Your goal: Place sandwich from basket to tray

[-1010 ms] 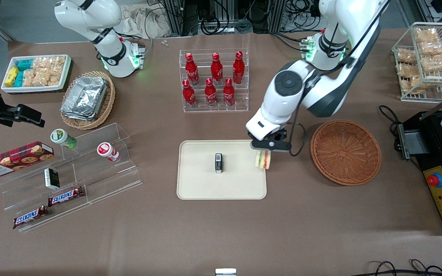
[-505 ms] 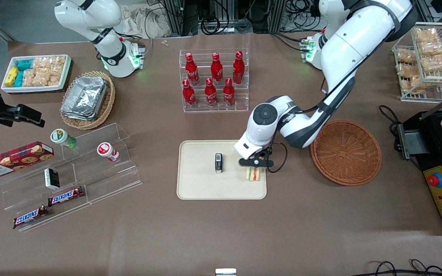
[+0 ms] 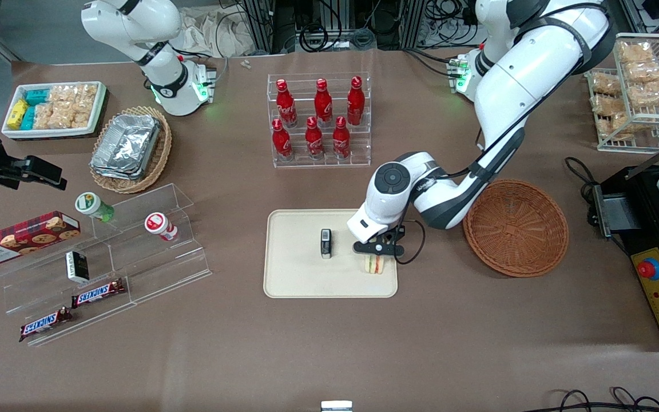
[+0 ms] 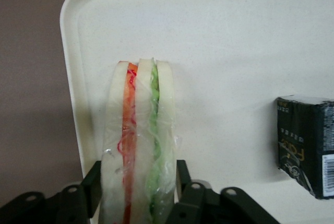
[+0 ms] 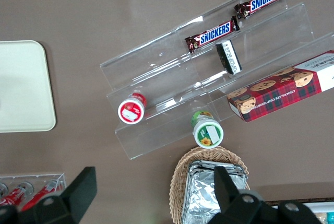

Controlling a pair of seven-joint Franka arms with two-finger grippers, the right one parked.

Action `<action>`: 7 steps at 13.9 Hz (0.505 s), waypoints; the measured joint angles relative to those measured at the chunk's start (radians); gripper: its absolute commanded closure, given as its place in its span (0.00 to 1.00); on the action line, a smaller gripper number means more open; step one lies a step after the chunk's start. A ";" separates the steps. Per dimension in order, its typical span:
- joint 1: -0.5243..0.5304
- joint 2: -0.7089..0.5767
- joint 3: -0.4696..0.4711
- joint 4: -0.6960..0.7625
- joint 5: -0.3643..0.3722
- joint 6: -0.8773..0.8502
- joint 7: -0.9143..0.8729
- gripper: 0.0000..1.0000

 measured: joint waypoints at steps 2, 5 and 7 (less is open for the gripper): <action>0.007 -0.015 -0.019 0.008 0.000 -0.001 -0.022 0.00; 0.031 -0.147 -0.067 -0.003 -0.018 -0.019 -0.113 0.00; 0.041 -0.273 -0.088 -0.014 -0.094 -0.120 -0.119 0.00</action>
